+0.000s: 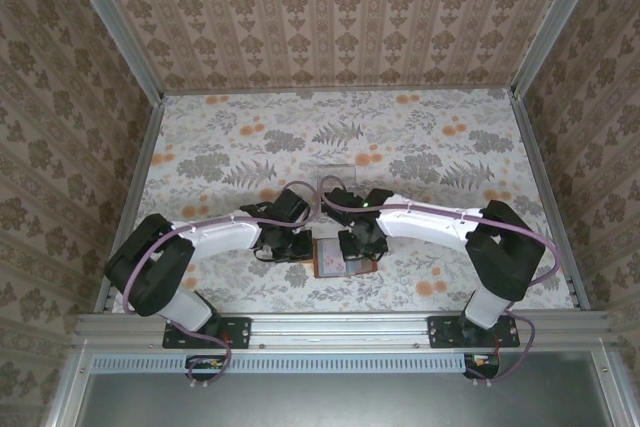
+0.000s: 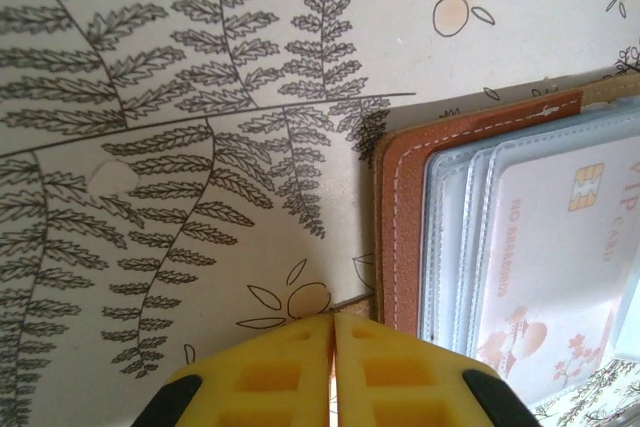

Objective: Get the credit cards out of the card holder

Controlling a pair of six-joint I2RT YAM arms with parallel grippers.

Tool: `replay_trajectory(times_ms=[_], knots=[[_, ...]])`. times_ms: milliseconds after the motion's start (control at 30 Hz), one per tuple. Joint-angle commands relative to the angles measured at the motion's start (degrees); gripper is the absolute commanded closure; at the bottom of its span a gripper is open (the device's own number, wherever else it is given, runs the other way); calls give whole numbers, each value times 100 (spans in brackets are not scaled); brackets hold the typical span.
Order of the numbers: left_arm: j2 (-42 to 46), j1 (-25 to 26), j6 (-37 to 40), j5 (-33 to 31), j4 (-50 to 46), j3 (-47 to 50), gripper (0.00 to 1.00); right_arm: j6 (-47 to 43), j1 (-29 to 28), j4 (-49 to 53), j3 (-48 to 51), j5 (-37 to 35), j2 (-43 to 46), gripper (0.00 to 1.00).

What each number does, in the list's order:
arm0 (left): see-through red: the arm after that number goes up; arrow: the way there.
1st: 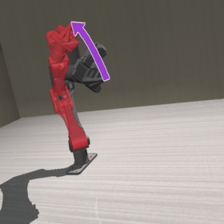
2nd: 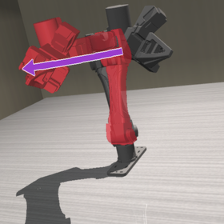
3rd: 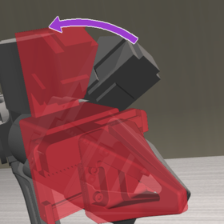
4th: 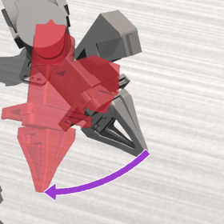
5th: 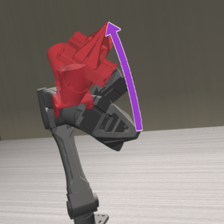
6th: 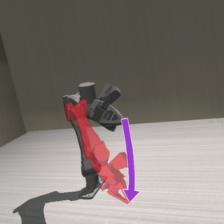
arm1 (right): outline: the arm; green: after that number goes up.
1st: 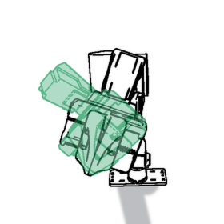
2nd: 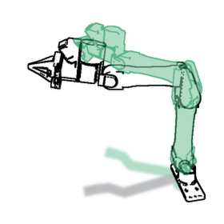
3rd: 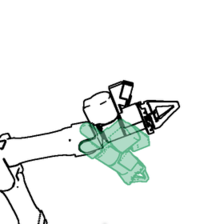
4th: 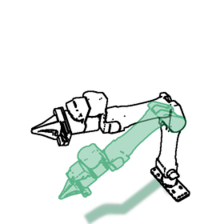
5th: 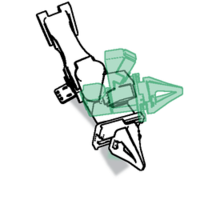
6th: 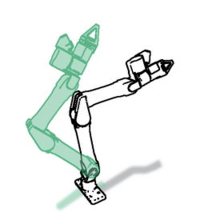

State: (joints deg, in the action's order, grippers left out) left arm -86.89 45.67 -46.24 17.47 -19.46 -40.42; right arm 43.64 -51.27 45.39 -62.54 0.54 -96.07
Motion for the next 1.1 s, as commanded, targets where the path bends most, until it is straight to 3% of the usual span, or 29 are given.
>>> replay_trajectory(times_ms=[0, 100, 200, 533, 667, 900, 1067], knots=[[-103, -6, 138, -218, -437, 19, 90, -8, 39, -55, 226, -219, 48, 91], [-150, -2, 188, -231, -507, -70, 90, -13, 41, 0, 293, -341, 6, 83], [-142, -3, 256, -327, -678, -219, 90, -12, 38, 138, 313, -494, 63, 69], [179, 93, 264, -403, -1037, -745, 90, -126, 87, 519, 68, -642, 427, 65], [133, 271, 66, -292, -795, -810, 90, -124, 206, 5, 146, 36, 605, 69], [-79, 363, -262, 68, 18, -561, 91, 326, 610, -1904, 722, 1744, 724, 77], [-246, 390, -359, 173, 270, -491, 92, 520, 844, -2629, 996, 2306, 416, 79]])
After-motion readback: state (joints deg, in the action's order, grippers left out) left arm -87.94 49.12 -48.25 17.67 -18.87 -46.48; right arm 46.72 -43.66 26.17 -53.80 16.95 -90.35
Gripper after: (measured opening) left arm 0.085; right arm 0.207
